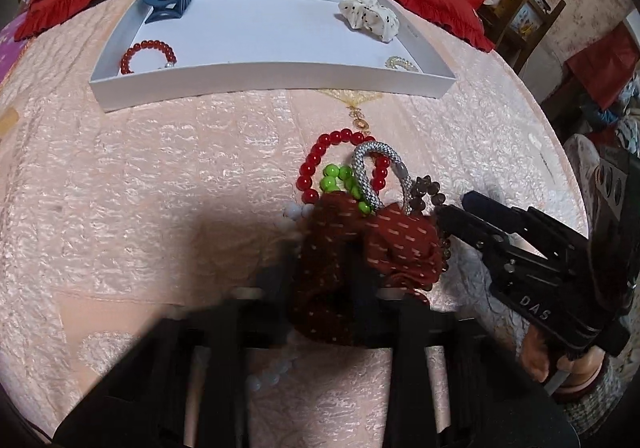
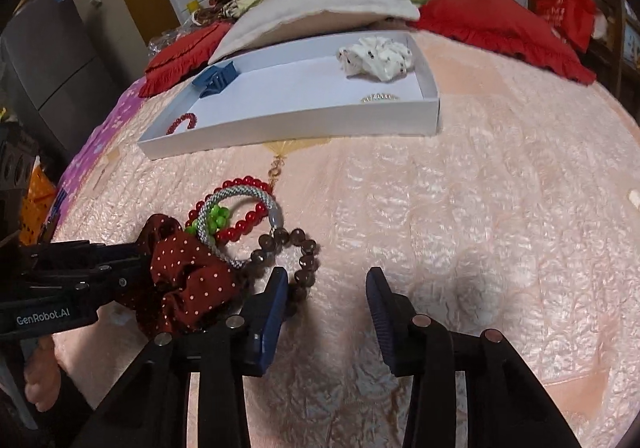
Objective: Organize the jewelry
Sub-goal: 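Grasp the red polka-dot scrunchie with the left tool while the right tool grasps the dark bead bracelet, then carry scrunchie and dark bracelet into the tray and release both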
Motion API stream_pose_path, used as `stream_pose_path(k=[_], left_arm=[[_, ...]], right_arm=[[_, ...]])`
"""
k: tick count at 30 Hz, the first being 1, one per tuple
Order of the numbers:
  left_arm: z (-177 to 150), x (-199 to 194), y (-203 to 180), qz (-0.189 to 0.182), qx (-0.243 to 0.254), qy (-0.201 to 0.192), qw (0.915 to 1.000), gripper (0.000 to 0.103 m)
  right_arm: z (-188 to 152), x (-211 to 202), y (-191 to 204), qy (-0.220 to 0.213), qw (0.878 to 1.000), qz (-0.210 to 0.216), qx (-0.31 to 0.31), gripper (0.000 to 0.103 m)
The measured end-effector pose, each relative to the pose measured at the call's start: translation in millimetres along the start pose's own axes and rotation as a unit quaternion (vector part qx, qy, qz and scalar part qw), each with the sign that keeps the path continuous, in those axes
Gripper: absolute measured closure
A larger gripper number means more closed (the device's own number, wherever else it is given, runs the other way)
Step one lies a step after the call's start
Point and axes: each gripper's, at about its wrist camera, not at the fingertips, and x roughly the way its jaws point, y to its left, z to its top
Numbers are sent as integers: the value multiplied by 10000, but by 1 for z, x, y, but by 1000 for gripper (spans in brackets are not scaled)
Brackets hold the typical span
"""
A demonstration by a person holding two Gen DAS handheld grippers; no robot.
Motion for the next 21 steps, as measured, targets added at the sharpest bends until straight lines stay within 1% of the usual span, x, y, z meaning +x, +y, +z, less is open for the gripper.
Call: stream_pose_path(k=[3,5,8,9,10,12,15,17,21], left_arm=[[-1,-9,4,-5,-142,-128,9998,94],[-3,-22,7,-86,-241,-249,9994,94],[-8,-41,10,-98,-258,-449,9986,94],[-11,-48,11,-80,-259,-522,9983,94],[-12,-53,12,-68,-269,-565,9980,94],[-15,-62,13,-22,-291,-649,9975,94],[-20,-74,13,121,-271,-768,9966,94],[-24,-83,12,187,-250,-859,9958,94],[-29,-99,10,192,-243,-984,9947,94]], right_arm=[[1,3,7,-48,9998,-127,-175,64],[1,6,15,-87,9991,-252,-328,64],[-2,9,26,-146,9968,-517,-588,70],[-3,10,30,-179,9957,-582,-695,77],[-4,10,33,-192,9955,-560,-741,88],[-4,10,39,-176,9947,-596,-825,95],[-3,7,37,-88,9972,-381,-643,95],[-1,-3,33,-152,9979,-316,-538,95],[6,-31,31,-373,9981,-259,-407,95]])
